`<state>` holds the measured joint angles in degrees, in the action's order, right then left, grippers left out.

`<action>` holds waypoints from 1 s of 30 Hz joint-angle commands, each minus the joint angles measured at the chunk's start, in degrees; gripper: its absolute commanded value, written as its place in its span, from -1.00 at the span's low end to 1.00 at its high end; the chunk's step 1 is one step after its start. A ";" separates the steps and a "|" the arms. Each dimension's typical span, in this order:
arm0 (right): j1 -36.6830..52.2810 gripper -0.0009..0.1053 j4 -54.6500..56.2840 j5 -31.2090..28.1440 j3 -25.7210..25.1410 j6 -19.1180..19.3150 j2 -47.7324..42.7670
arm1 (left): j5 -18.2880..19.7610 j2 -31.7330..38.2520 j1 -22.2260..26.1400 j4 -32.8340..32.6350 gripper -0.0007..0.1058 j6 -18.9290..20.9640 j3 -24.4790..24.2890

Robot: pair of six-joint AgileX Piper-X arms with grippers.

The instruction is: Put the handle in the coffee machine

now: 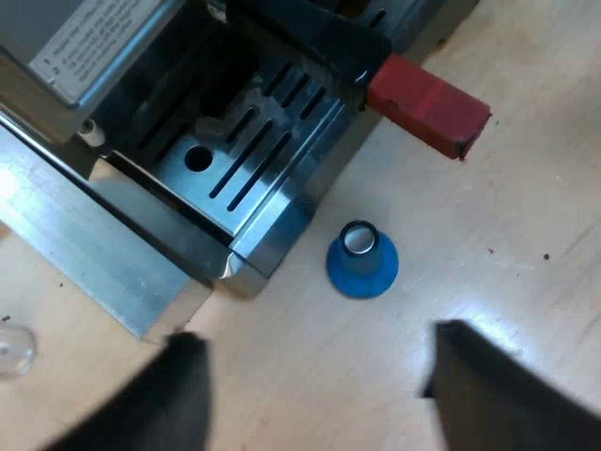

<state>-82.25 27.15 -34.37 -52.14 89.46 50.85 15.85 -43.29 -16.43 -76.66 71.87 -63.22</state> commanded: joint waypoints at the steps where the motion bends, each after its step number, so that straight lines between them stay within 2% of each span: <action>1: 5.55 0.21 1.89 6.77 -2.20 0.26 -0.48 | -0.86 0.49 -0.03 -0.25 1.00 0.04 -0.39; 7: 15.17 0.21 2.28 16.31 -2.96 0.28 -0.48 | -0.86 0.49 0.51 -0.43 0.99 0.34 -1.22; 13: 25.69 0.21 5.57 19.23 -2.97 1.36 -0.48 | -0.68 0.49 5.93 1.64 0.99 6.88 -3.88; 17: 31.77 0.21 7.56 23.57 -3.12 2.22 -0.48 | -0.41 0.49 9.43 3.18 0.99 8.35 -4.05; 21: 39.30 0.21 8.31 27.46 -3.17 2.22 -1.99 | 0.63 0.49 12.40 3.25 0.99 11.51 -4.05; 25: 47.14 0.21 8.73 28.16 -3.17 3.51 -5.19 | 6.65 0.24 13.30 3.75 0.99 11.89 -4.05; 26: 48.82 0.21 9.11 28.74 -3.17 3.50 -5.89 | 7.20 0.18 13.31 3.79 0.99 11.90 -4.05; 28: 53.69 0.21 10.20 31.77 -3.17 3.81 -7.71 | 9.18 0.18 13.31 4.16 0.99 11.92 -4.05; 29: 55.05 0.21 10.74 32.92 -3.17 3.78 -8.40 | 12.06 0.18 13.31 4.51 0.99 13.39 -4.05; 30: 57.71 0.21 12.09 33.99 -3.17 3.78 -9.34 | 13.12 0.18 13.31 5.47 0.99 16.10 -4.05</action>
<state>-25.77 37.86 -1.69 -54.65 92.52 42.52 26.82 -43.19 -3.19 -72.83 84.46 -66.91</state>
